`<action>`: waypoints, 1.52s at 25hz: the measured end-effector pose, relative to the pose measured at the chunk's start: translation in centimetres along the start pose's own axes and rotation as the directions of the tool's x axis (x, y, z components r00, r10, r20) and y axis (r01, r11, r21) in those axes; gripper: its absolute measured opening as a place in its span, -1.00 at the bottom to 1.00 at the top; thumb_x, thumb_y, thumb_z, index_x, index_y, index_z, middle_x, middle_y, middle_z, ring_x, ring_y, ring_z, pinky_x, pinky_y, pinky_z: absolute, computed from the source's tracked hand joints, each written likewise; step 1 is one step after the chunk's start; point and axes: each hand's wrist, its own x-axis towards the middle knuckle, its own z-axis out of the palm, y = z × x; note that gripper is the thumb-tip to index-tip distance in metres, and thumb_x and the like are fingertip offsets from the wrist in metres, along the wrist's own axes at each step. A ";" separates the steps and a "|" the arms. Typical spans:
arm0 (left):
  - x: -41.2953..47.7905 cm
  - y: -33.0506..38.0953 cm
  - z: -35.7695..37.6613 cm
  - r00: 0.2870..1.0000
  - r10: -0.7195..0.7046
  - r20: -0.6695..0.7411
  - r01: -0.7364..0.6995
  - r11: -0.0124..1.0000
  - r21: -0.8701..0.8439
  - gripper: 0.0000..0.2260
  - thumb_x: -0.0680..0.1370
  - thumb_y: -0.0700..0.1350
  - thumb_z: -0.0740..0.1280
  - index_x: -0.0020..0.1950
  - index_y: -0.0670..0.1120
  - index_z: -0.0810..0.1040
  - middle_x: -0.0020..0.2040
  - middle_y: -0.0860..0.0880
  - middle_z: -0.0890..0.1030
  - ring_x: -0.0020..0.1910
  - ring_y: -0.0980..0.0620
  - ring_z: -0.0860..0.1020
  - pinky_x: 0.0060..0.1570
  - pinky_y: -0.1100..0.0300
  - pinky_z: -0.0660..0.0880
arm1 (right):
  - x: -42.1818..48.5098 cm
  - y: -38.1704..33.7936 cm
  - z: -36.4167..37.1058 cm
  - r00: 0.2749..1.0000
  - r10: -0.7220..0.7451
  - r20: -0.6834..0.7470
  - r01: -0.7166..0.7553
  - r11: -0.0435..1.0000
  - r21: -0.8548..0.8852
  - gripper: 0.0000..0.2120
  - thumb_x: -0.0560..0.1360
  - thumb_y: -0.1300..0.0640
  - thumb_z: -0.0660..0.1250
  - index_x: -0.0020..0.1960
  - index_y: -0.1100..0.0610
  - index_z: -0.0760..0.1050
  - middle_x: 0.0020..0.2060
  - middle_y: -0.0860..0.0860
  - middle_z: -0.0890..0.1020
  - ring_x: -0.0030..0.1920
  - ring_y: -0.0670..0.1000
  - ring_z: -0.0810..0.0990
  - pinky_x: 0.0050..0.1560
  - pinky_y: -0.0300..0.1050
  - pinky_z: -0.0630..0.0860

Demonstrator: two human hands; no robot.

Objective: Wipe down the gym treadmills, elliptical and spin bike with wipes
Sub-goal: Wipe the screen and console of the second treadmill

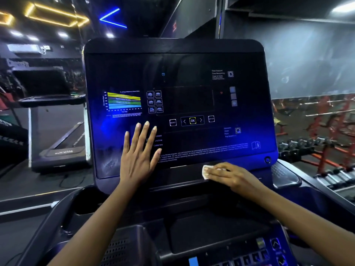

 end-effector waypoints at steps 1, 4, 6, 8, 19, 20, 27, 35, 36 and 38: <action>0.0 0.0 0.1 1.000 0.000 0.005 0.000 1.000 0.008 -0.47 0.64 0.16 -0.14 0.51 -0.09 0.19 0.52 -0.10 0.18 0.51 -0.07 0.08 0.47 -0.04 -0.08 | 0.8 -0.5 0.2 0.998 0.004 -0.056 -0.005 1.000 -0.018 -0.66 0.61 0.17 0.06 0.20 0.21 0.54 0.17 0.03 0.59 0.17 -0.01 0.45 0.09 -0.14 0.51; 0.0 -0.1 0.3 1.000 0.005 0.003 -0.005 1.000 0.018 -0.47 0.64 0.16 -0.15 0.52 -0.08 0.17 0.53 -0.10 0.17 0.53 -0.03 0.01 0.47 -0.04 -0.08 | 6.3 -4.1 2.8 0.985 -0.065 -0.162 0.071 0.997 0.027 -0.72 0.57 0.22 0.14 0.13 0.26 0.58 0.08 0.09 0.62 0.08 0.07 0.50 0.12 -0.14 0.46; -0.1 -0.2 0.3 1.000 0.014 -0.007 -0.013 1.000 0.021 -0.47 0.64 0.16 -0.15 0.51 -0.08 0.17 0.52 -0.11 0.18 0.54 0.01 -0.04 0.46 -0.04 -0.07 | 9.6 -6.8 4.7 0.980 -0.108 -0.170 0.117 0.992 0.048 -0.75 0.54 0.24 0.18 0.10 0.25 0.58 0.04 0.11 0.62 -0.02 0.10 0.55 0.02 -0.08 0.50; -0.1 -0.3 0.3 1.000 0.015 -0.014 -0.015 1.000 0.018 -0.47 0.64 0.15 -0.14 0.51 -0.09 0.19 0.52 -0.11 0.18 0.54 0.01 -0.04 0.46 -0.03 -0.07 | 10.2 -7.1 5.2 0.977 -0.121 -0.176 0.128 0.991 0.031 -0.76 0.55 0.25 0.18 0.10 0.25 0.58 0.03 0.11 0.62 -0.05 0.09 0.57 -0.02 -0.06 0.52; -0.1 0.0 0.2 1.000 0.015 -0.020 -0.015 1.000 0.004 -0.46 0.64 0.16 -0.13 0.52 -0.10 0.18 0.53 -0.11 0.16 0.53 -0.03 -0.01 0.47 -0.05 -0.08 | -1.5 1.0 1.0 0.929 0.298 -0.220 -0.316 0.947 -0.050 -0.66 0.42 0.40 0.18 0.13 0.27 0.57 0.01 0.14 0.63 -0.02 0.11 0.59 -0.15 -0.01 0.60; -0.1 0.1 0.2 1.000 0.012 -0.017 -0.012 1.000 0.005 -0.45 0.64 0.16 -0.13 0.52 -0.10 0.17 0.53 -0.11 0.16 0.53 -0.04 0.00 0.47 -0.05 -0.08 | -1.6 0.9 0.8 0.910 0.339 -0.240 -0.357 0.933 -0.036 -0.64 0.40 0.41 0.20 0.13 0.26 0.57 0.01 0.14 0.63 -0.02 0.11 0.59 -0.15 0.00 0.60; -0.2 0.7 -0.1 0.999 -0.035 -0.038 0.033 0.997 -0.066 -0.48 0.63 0.14 -0.06 0.50 -0.11 0.20 0.52 -0.12 0.19 0.52 -0.05 0.02 0.48 0.02 -0.15 | 4.3 -6.1 4.0 0.995 0.007 -0.096 0.008 0.988 0.156 -0.66 0.47 0.28 0.12 0.14 0.21 0.57 0.03 0.08 0.62 0.03 0.04 0.54 0.02 -0.19 0.48; 1.9 5.2 1.1 0.994 -0.079 -0.081 0.067 0.988 -0.136 -0.48 0.60 0.08 0.06 0.50 -0.14 0.22 0.51 -0.14 0.21 0.51 -0.10 0.05 0.47 0.00 -0.15 | -3.3 2.3 0.6 0.989 0.126 -0.080 -0.113 0.983 0.145 -0.67 0.39 0.40 0.30 0.11 0.19 0.60 0.01 0.06 0.62 0.02 0.00 0.54 0.06 -0.18 0.49; 2.0 5.6 1.3 0.992 -0.094 -0.080 0.083 0.988 -0.130 -0.48 0.60 0.08 0.06 0.50 -0.15 0.22 0.51 -0.15 0.21 0.51 -0.10 0.05 0.47 0.00 -0.16 | -4.4 3.4 0.0 0.985 0.157 -0.069 -0.147 0.980 0.137 -0.70 0.42 0.35 0.26 0.10 0.18 0.60 0.00 0.06 0.63 0.02 0.00 0.54 0.06 -0.16 0.49; 2.1 6.0 1.4 0.989 -0.127 -0.069 0.118 0.986 -0.117 -0.47 0.60 0.08 0.06 0.50 -0.17 0.21 0.51 -0.17 0.19 0.50 -0.11 0.04 0.47 0.03 -0.18 | -6.2 5.0 -0.9 0.975 0.218 -0.048 -0.211 0.970 0.124 -0.71 0.44 0.28 0.20 0.08 0.18 0.61 -0.03 0.06 0.63 0.00 -0.02 0.54 0.03 -0.12 0.50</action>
